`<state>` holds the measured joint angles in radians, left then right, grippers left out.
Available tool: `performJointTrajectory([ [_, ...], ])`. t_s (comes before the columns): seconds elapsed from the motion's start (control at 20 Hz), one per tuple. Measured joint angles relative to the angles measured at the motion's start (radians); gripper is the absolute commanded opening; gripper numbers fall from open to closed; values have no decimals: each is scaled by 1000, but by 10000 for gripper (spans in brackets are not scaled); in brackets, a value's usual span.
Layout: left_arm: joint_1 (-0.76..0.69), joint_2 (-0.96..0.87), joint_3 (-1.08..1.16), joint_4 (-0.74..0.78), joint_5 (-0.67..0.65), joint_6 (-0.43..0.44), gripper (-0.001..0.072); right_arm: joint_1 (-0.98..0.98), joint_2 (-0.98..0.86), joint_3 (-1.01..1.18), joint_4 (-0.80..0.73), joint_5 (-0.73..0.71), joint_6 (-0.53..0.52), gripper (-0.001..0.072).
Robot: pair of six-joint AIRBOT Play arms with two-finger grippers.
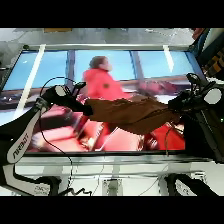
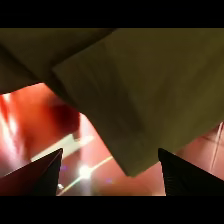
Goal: Fold the clothes and pants, and hang the long-sleeved shirts on hangers.
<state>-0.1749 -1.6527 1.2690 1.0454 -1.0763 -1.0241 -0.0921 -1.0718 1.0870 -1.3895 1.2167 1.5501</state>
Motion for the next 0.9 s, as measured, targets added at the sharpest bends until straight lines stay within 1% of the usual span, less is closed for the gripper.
performJointTrajectory([
  [0.05,0,-15,0,-24,0,8,584,0,0,0,0,-4,-1,22],
  [0.1,0,-29,0,-50,-3,18,538,0,0,0,0,-6,-1,22],
  [0.25,0,-53,0,-129,-2,49,524,0,0,0,0,-11,-1,22],
  [0.3,0,-58,0,-150,5,56,495,0,0,0,0,-11,-1,22],
  [0.4,-1,-64,0,-174,13,63,243,0,0,0,0,-13,-1,22],
  [0.55,-2,-69,0,-204,21,71,56,0,0,0,0,-14,-1,22],
  [0.6,-2,-70,0,-216,27,71,23,0,0,0,0,-14,-1,22],
  [0.9,13,-34,56,-241,39,91,22,0,7,2,2,-26,-17,22],
])
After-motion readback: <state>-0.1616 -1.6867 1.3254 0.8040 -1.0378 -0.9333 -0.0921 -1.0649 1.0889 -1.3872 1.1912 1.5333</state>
